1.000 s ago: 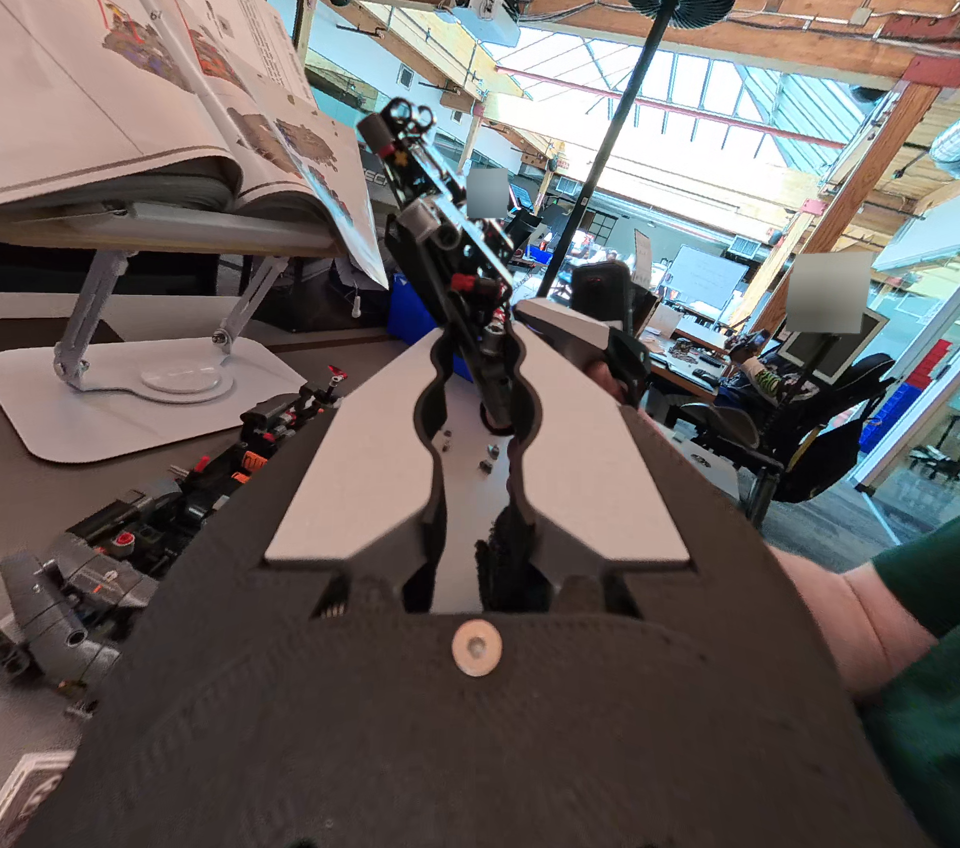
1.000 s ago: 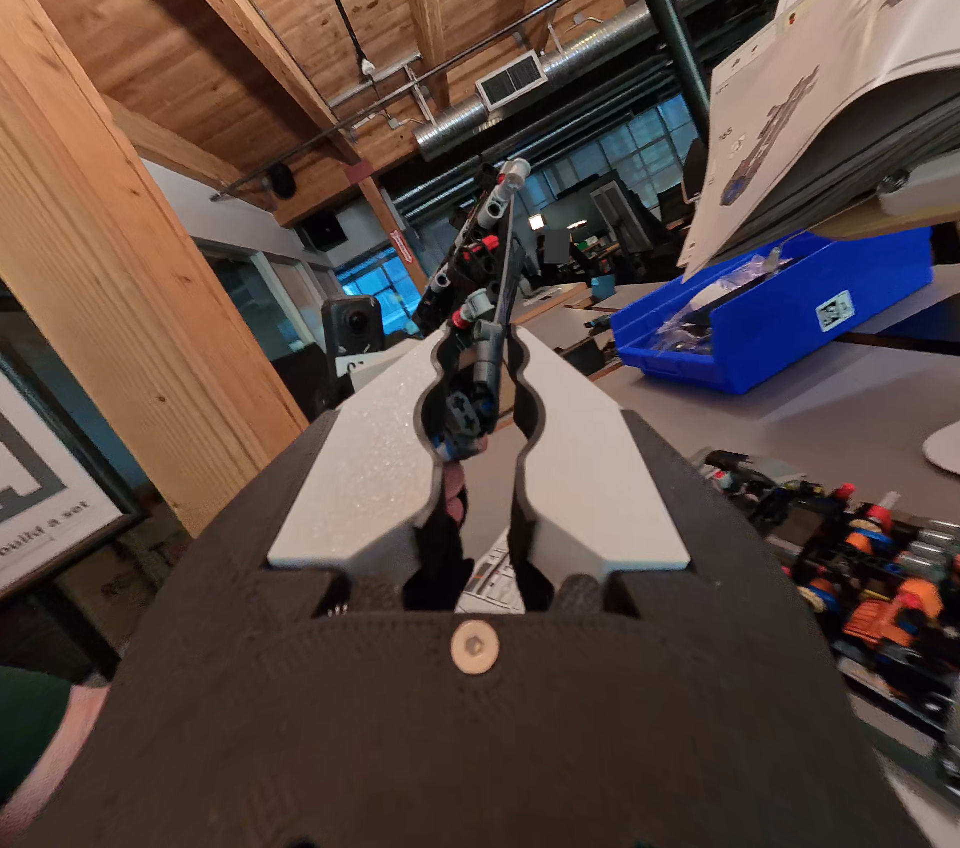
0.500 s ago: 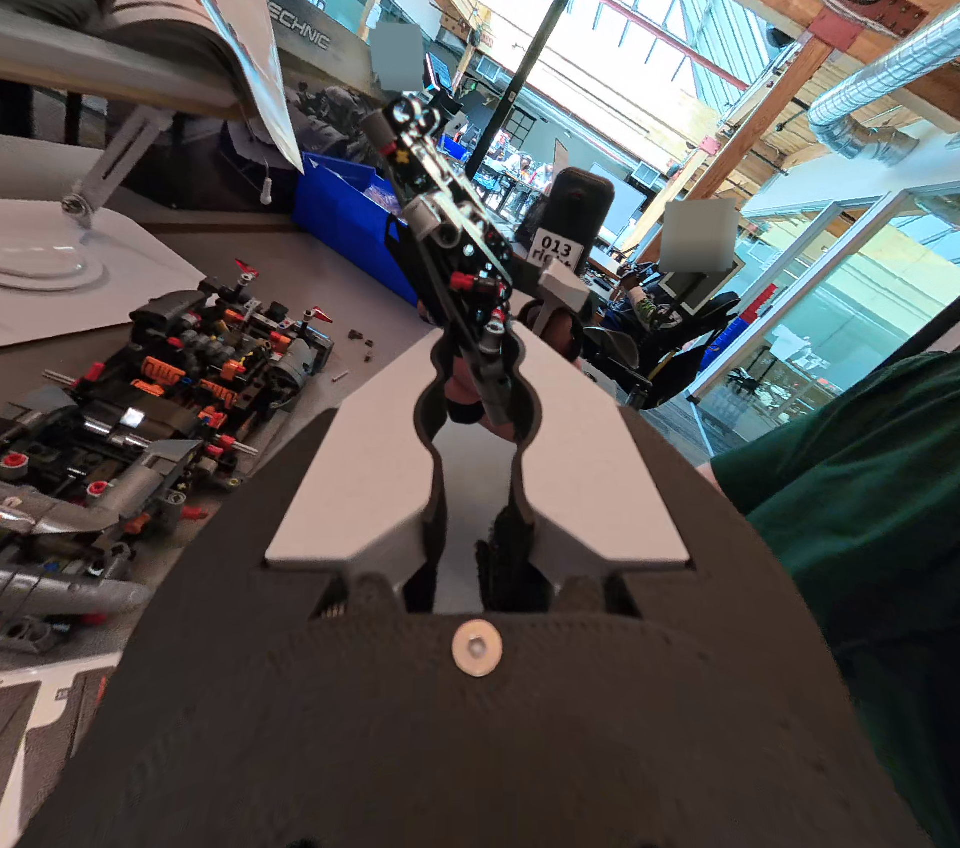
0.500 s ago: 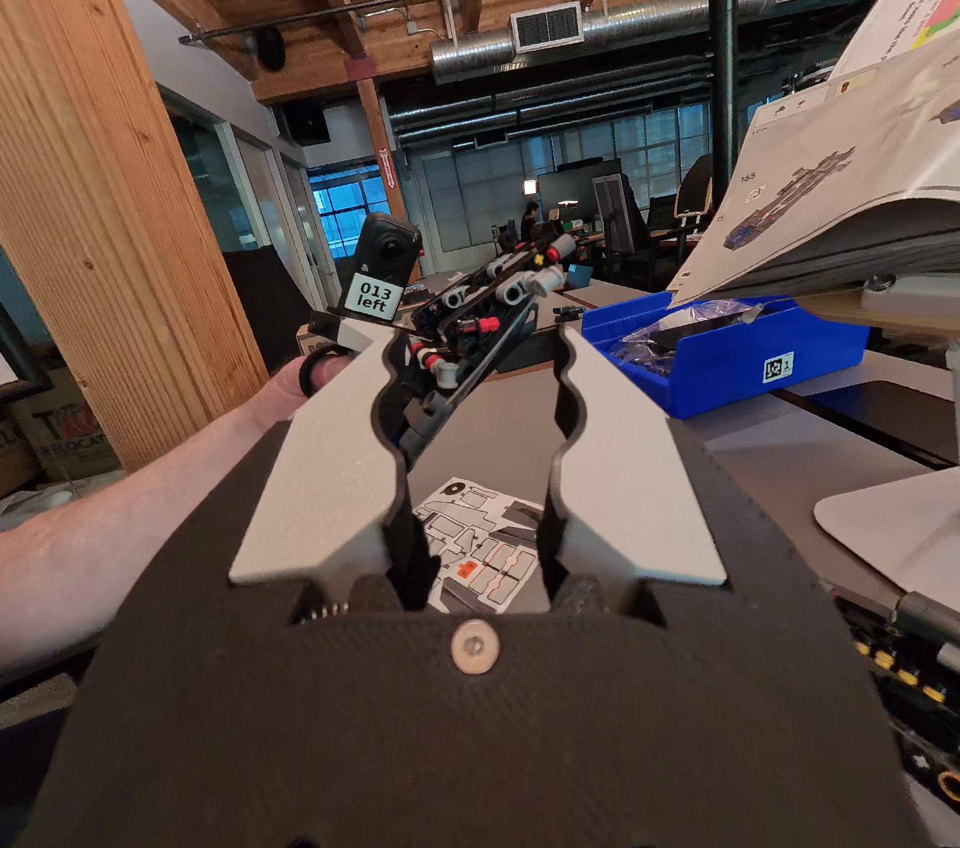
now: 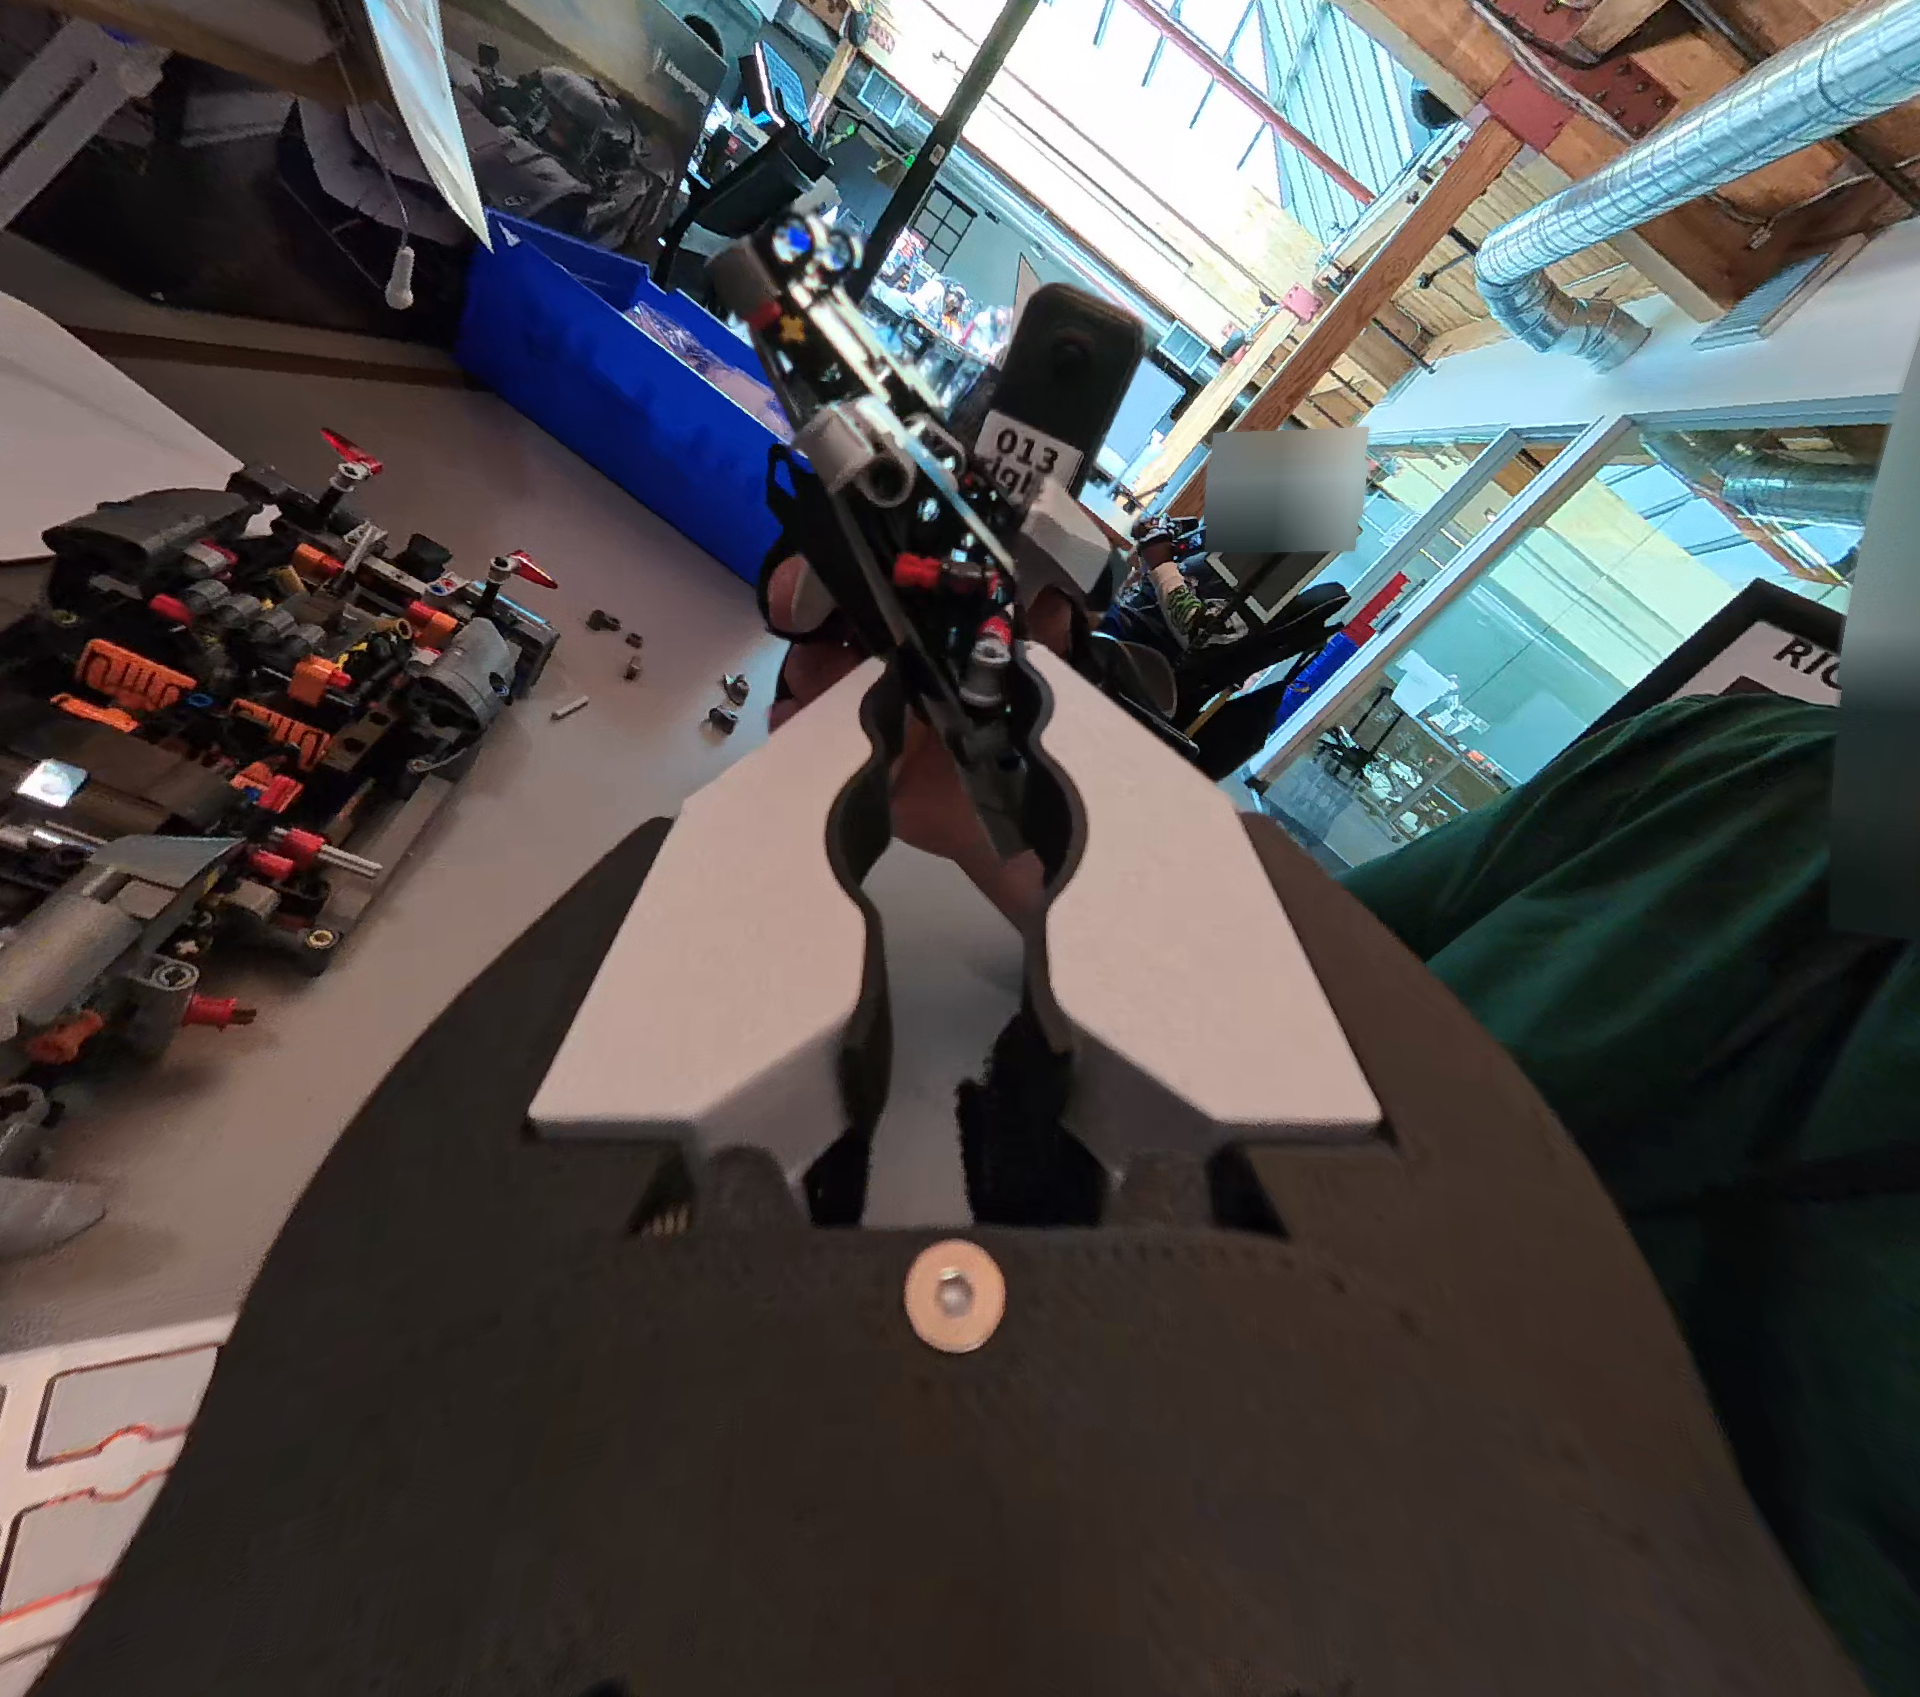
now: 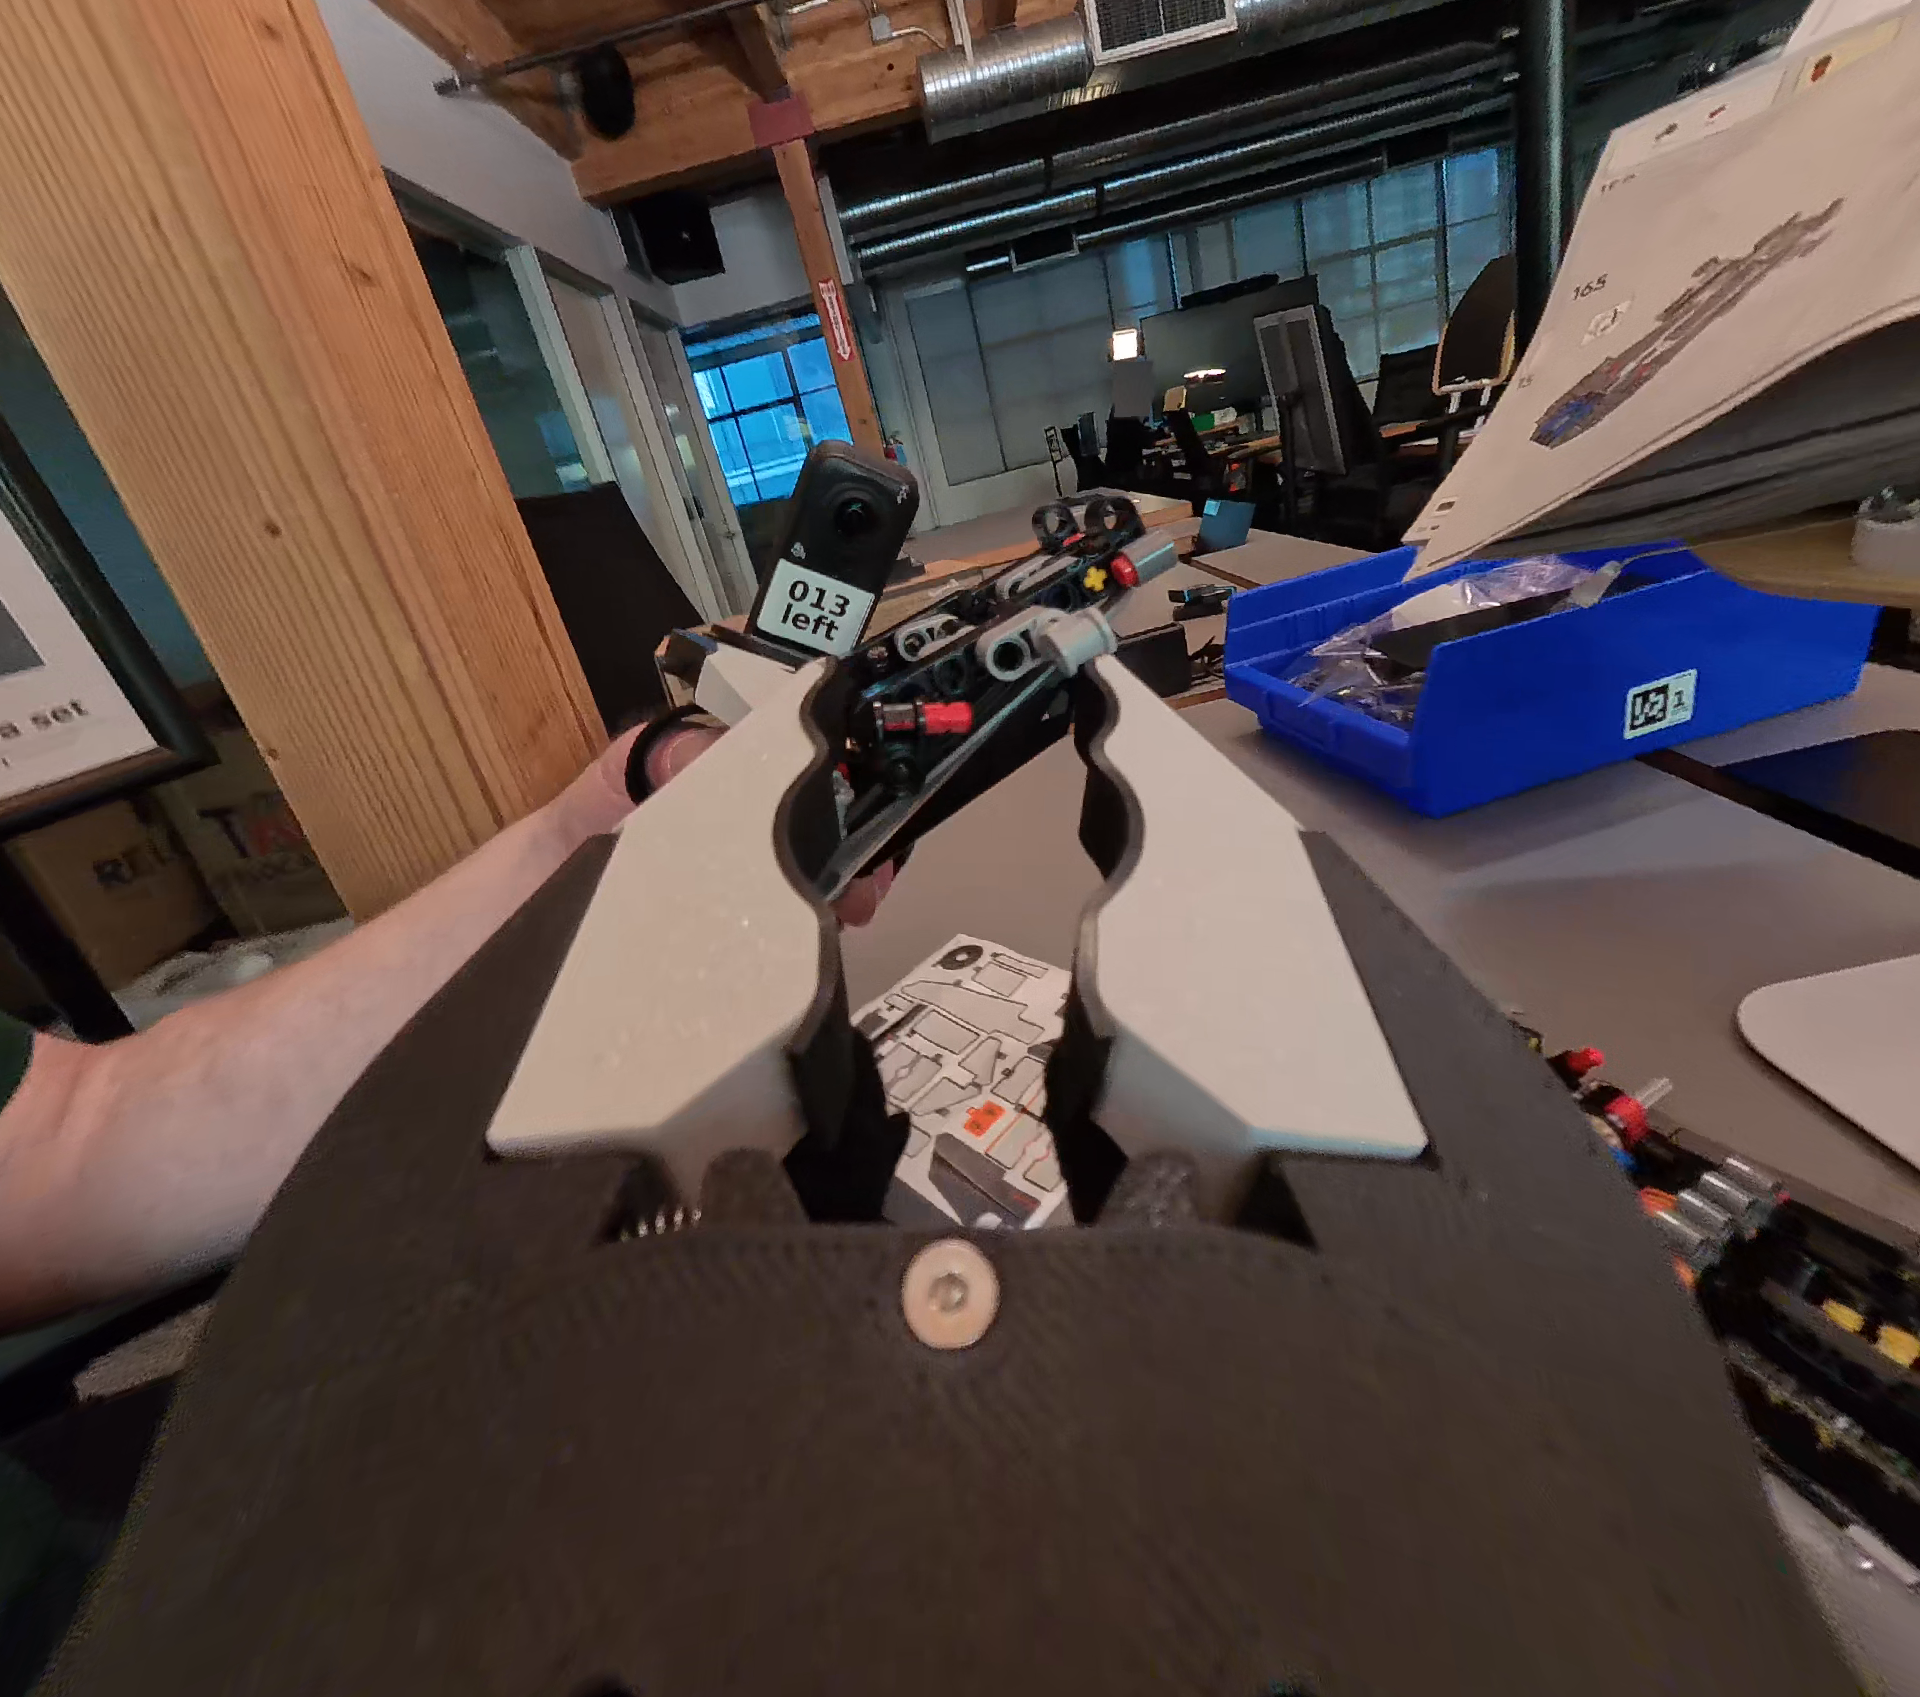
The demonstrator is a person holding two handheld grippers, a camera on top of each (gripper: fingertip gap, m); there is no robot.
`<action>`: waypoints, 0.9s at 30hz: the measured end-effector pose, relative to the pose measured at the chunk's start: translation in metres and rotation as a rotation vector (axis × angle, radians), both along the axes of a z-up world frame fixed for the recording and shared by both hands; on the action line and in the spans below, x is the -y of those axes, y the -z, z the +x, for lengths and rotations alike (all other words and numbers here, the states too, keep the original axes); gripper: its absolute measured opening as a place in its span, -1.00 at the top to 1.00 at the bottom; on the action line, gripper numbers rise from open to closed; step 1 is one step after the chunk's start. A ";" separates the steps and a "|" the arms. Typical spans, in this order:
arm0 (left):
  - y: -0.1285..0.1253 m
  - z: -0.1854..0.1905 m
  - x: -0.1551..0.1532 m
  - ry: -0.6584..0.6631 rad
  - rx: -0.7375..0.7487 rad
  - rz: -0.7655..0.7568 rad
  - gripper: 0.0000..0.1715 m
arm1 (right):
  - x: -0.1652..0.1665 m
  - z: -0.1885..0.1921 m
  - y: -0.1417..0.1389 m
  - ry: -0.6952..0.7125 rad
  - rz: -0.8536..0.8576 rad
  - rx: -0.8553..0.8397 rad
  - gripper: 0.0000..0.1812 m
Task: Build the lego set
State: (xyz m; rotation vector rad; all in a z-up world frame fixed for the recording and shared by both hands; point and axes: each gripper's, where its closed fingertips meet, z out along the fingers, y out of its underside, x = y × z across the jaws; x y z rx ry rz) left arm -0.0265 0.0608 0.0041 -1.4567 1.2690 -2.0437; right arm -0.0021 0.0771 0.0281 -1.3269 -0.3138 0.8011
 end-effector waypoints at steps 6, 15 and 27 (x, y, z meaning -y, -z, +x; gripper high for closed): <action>-0.011 0.005 -0.001 -0.076 0.084 0.041 0.66 | -0.001 0.011 -0.002 -0.036 -0.037 -0.164 0.55; -0.003 0.013 0.026 -0.075 0.127 0.017 0.42 | -0.003 0.024 -0.004 -0.013 -0.028 -0.282 0.56; -0.009 0.015 0.025 -0.122 0.224 -0.091 0.66 | 0.002 0.017 -0.014 0.067 0.056 -0.119 0.49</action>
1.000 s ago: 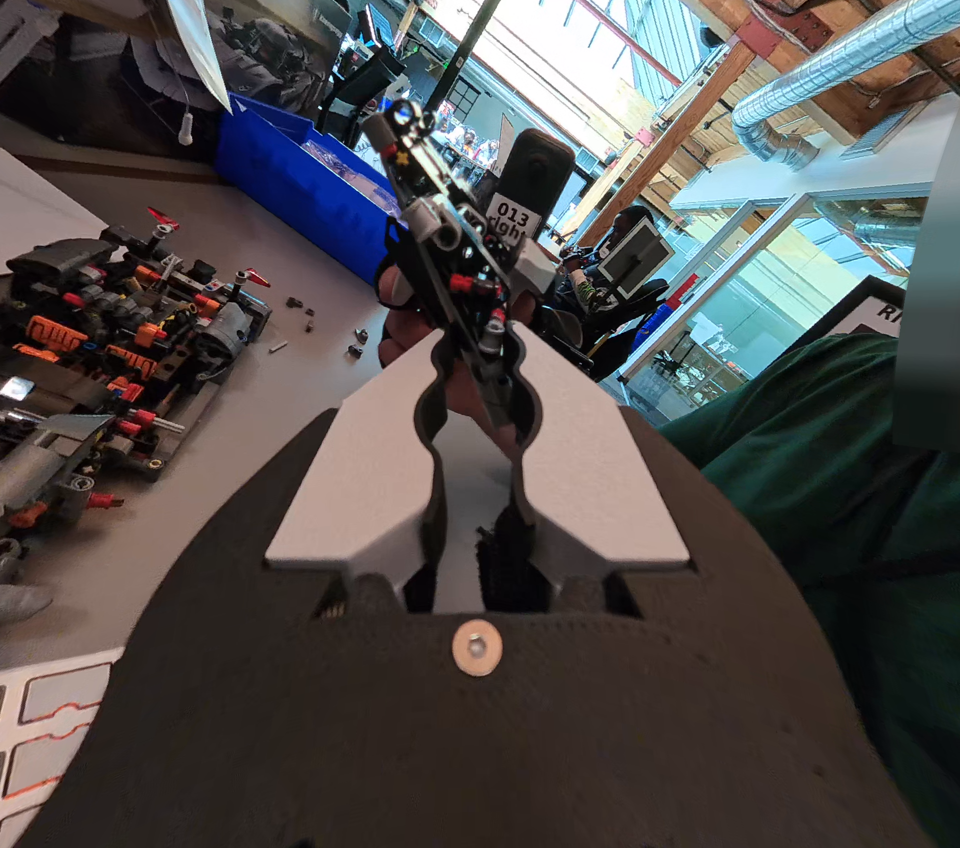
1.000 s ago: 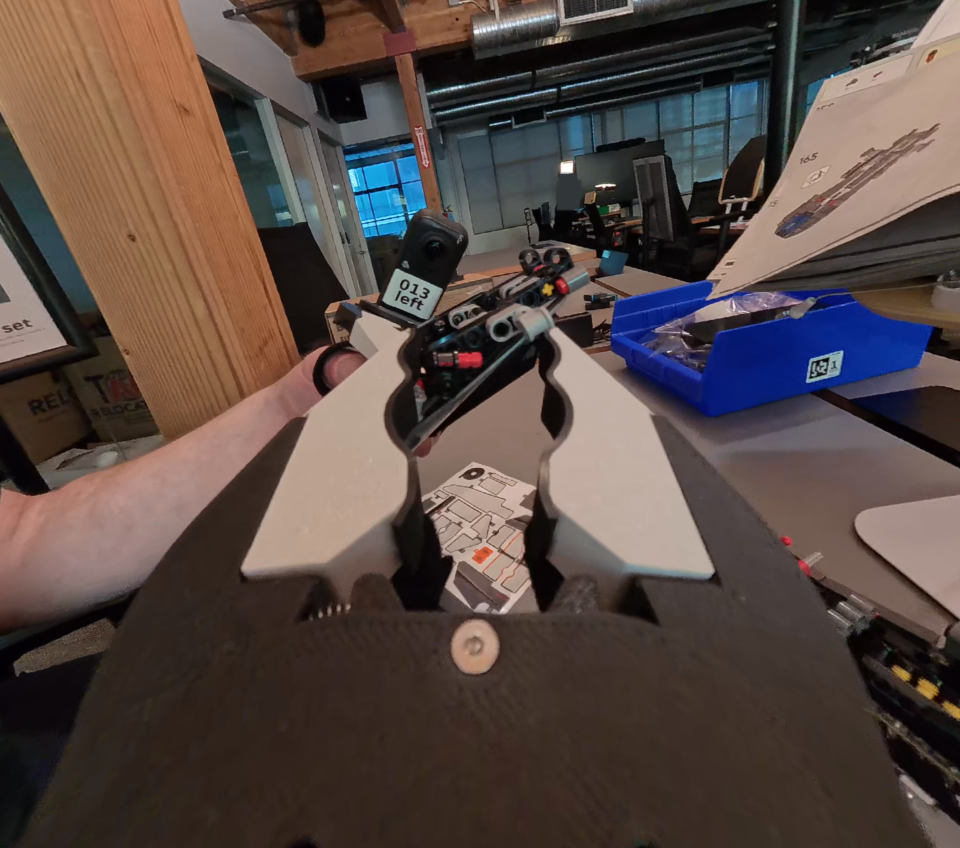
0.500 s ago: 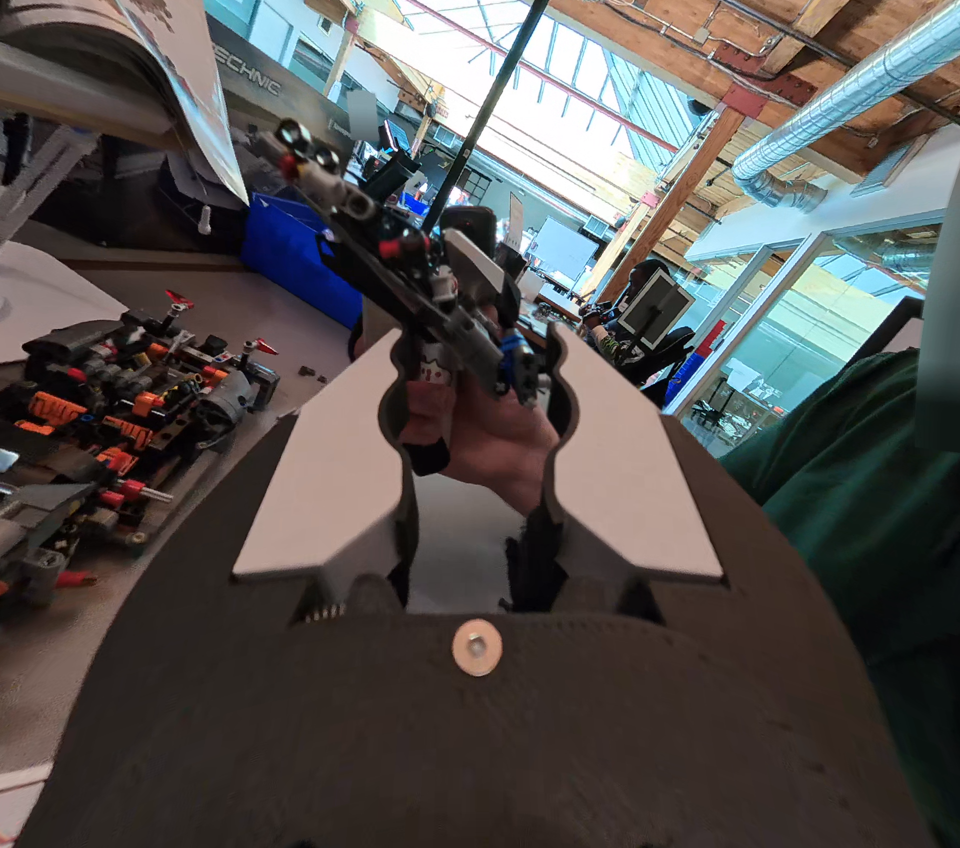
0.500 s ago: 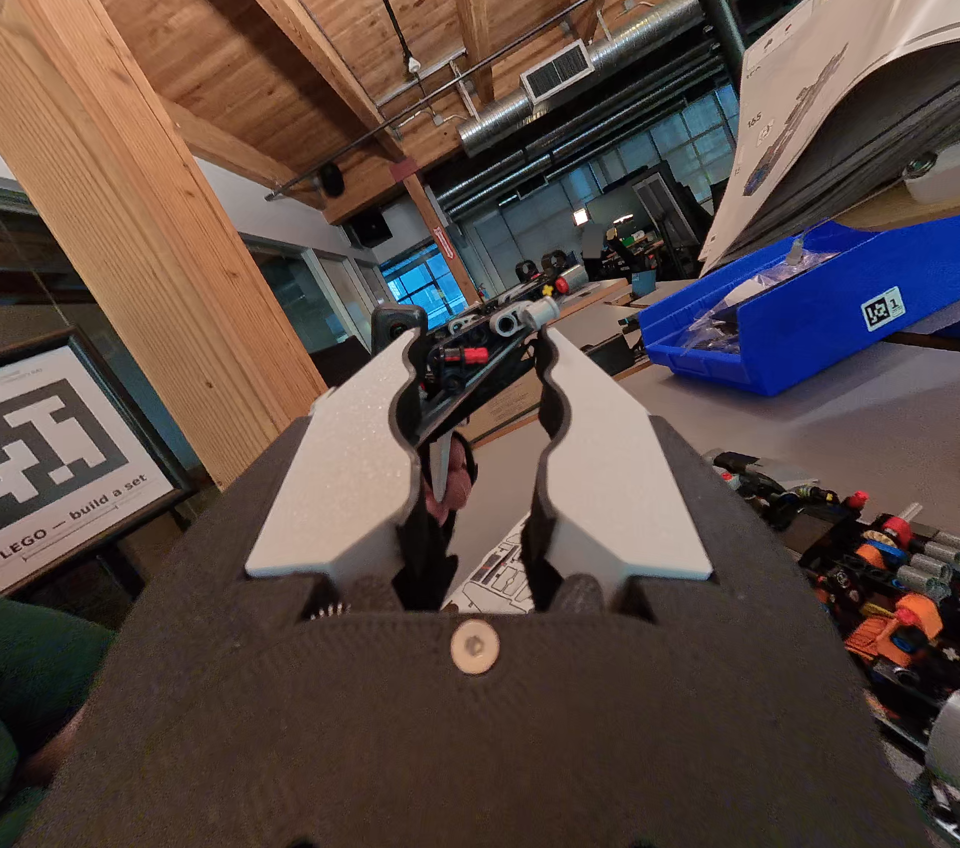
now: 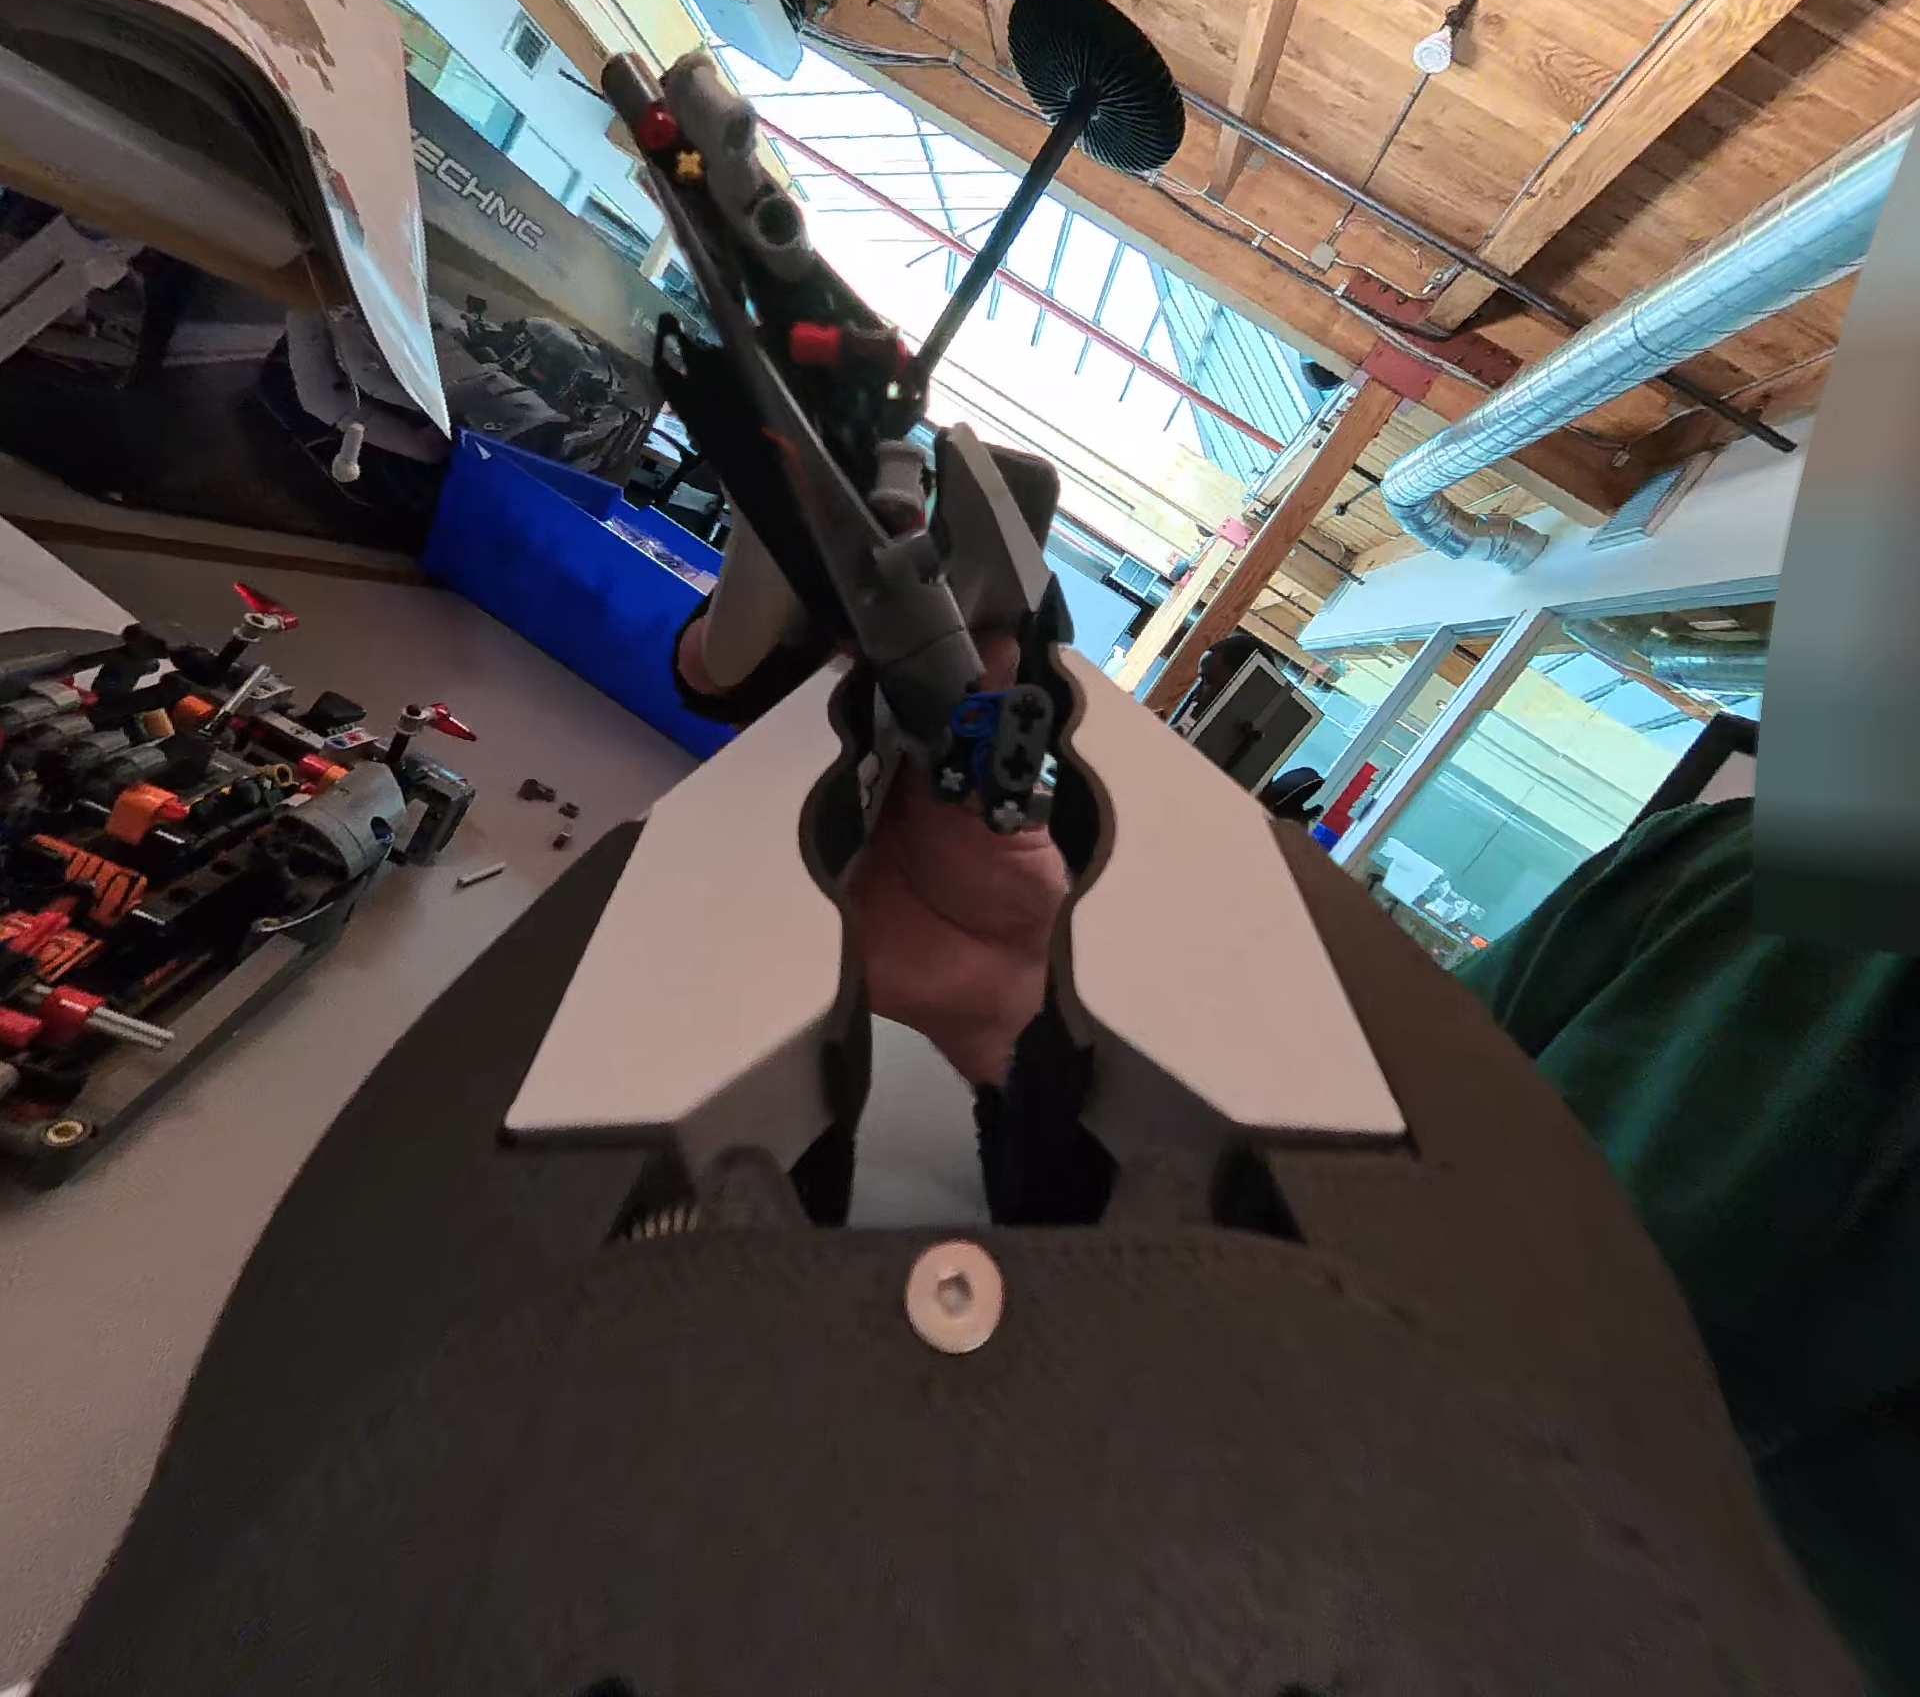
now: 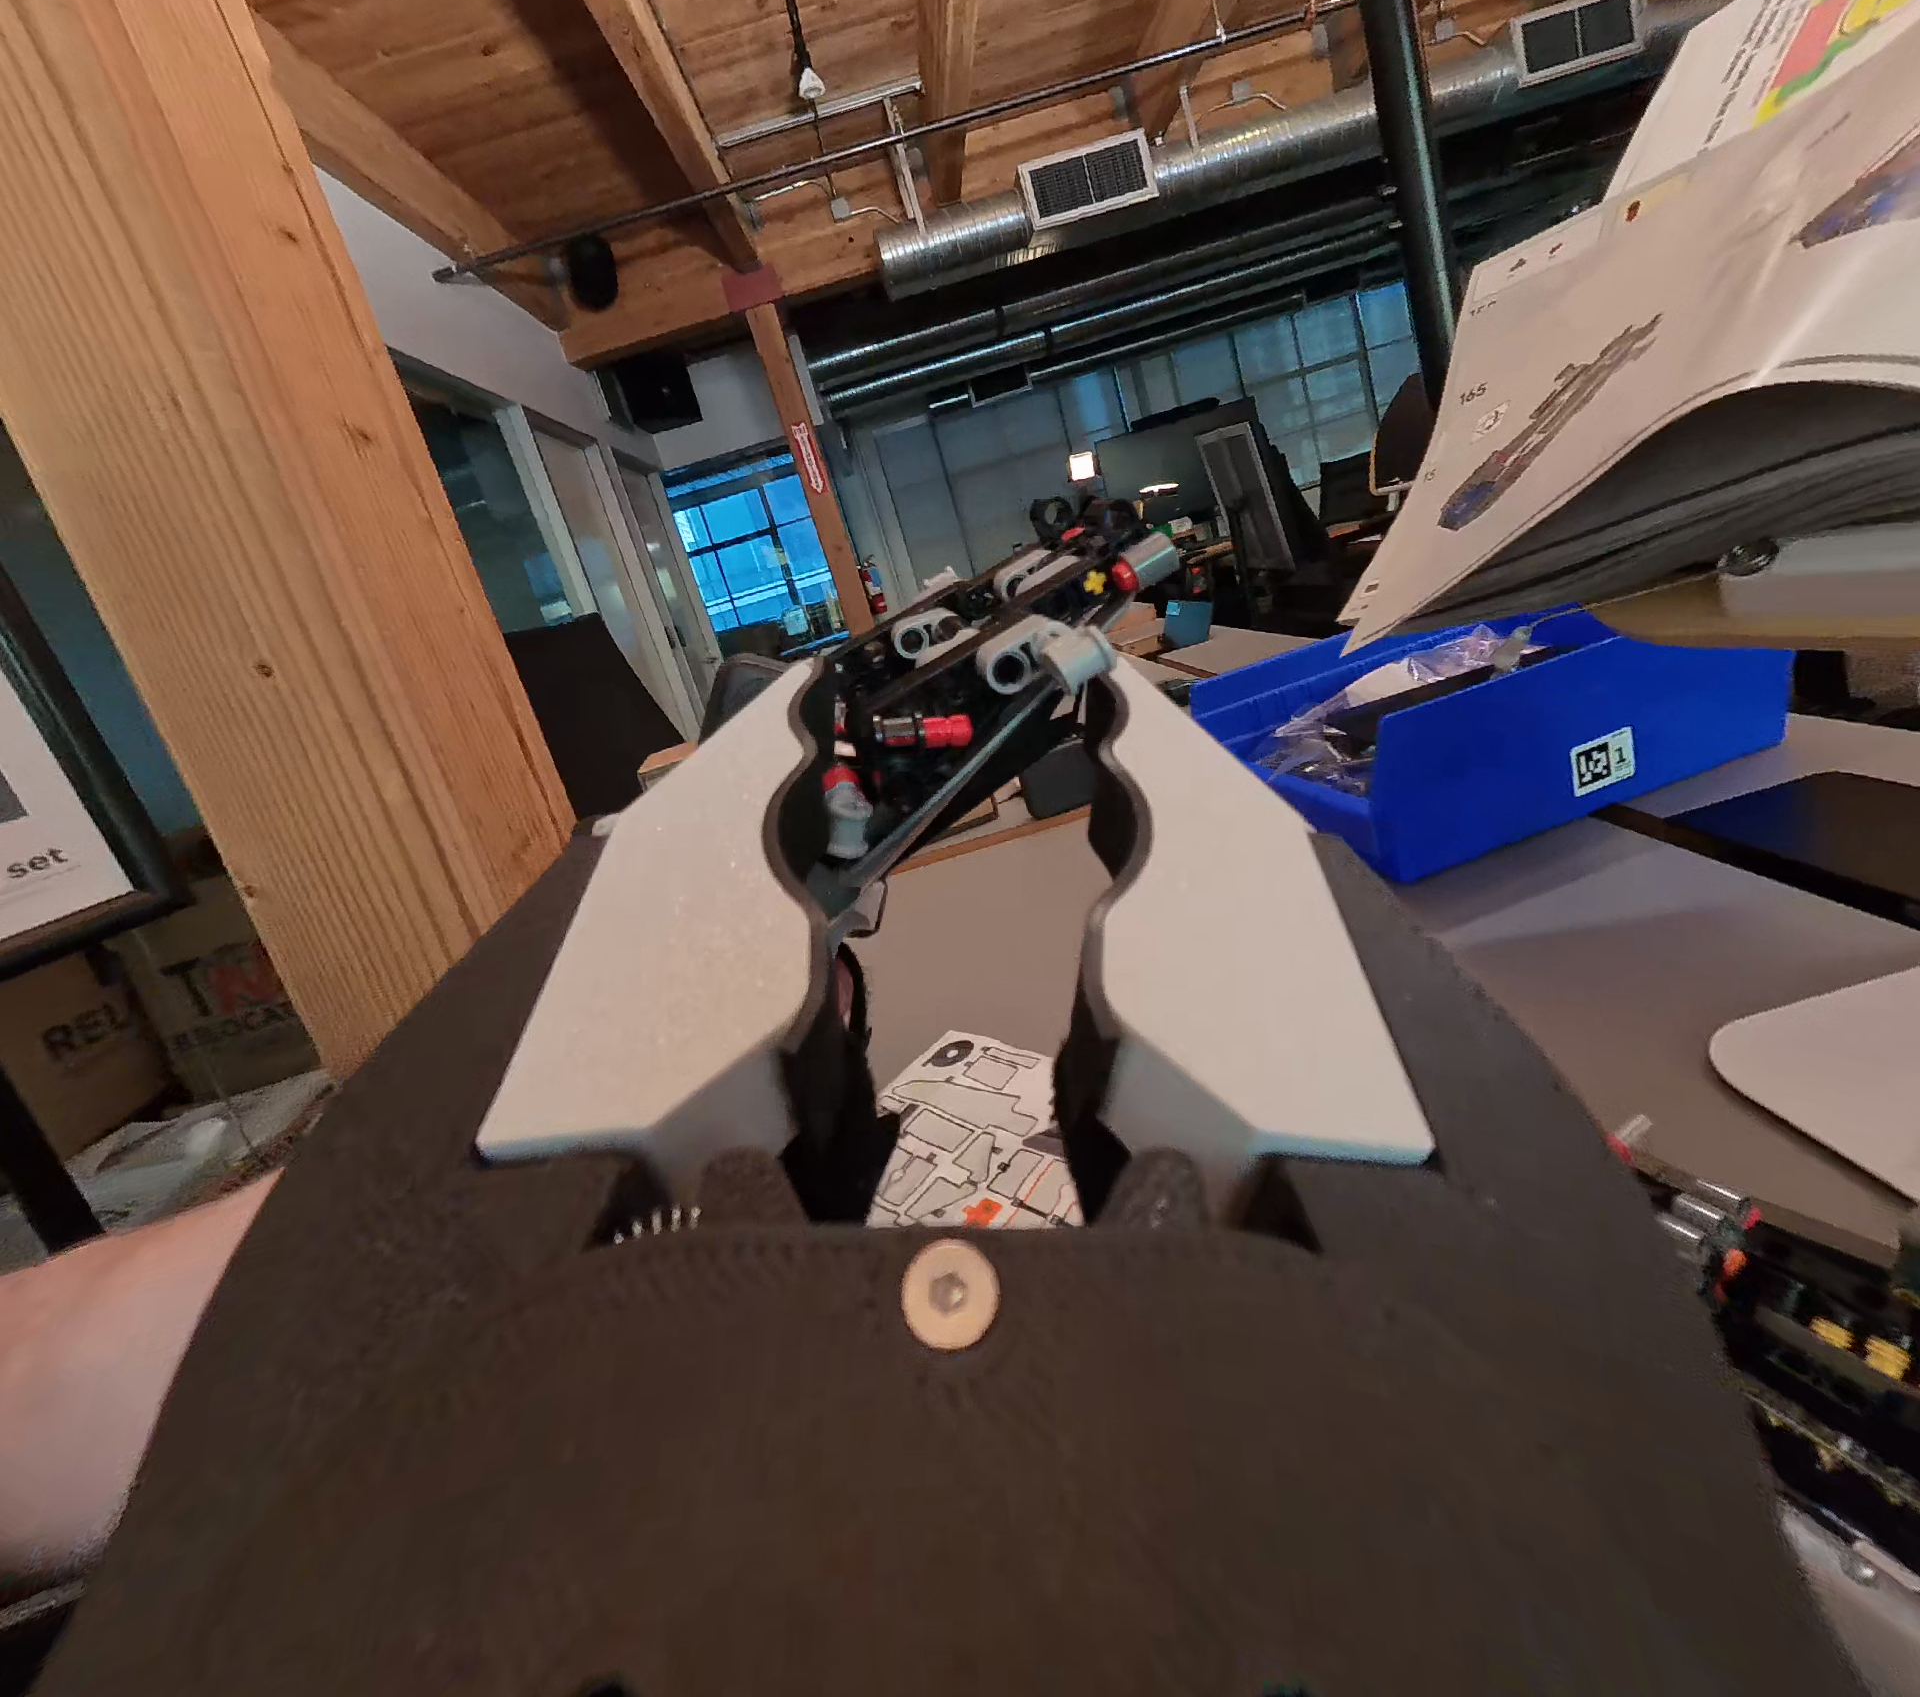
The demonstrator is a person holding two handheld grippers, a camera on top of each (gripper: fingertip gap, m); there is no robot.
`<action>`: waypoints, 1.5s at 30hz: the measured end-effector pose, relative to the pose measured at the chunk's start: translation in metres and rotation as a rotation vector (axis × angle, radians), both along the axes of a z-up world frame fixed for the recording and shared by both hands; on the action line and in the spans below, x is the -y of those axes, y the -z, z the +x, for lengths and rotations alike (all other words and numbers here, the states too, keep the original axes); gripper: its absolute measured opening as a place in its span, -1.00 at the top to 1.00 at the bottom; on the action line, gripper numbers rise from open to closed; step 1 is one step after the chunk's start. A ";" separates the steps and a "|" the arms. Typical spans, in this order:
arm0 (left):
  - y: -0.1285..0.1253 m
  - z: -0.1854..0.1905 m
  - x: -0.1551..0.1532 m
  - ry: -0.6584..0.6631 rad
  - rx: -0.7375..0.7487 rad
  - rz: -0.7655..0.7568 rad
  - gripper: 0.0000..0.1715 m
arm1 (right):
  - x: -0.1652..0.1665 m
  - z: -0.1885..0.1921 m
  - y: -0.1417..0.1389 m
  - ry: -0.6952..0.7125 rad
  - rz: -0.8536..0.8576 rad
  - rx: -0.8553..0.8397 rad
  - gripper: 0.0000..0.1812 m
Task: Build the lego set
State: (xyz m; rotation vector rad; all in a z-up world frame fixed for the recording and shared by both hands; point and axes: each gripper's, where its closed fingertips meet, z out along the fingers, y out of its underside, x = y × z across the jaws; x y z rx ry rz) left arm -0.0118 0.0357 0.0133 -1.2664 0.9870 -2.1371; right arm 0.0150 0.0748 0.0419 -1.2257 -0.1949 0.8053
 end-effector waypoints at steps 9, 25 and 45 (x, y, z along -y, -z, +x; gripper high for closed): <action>0.000 -0.002 -0.002 -0.015 -0.013 0.013 0.66 | 0.004 0.016 -0.003 0.094 0.033 0.084 0.64; 0.002 -0.009 -0.019 -0.108 -0.039 0.066 0.71 | 0.013 0.009 -0.008 0.066 0.052 0.148 0.84; 0.005 -0.013 -0.028 -0.150 -0.058 0.121 0.72 | 0.013 0.001 -0.006 0.018 0.033 0.145 0.88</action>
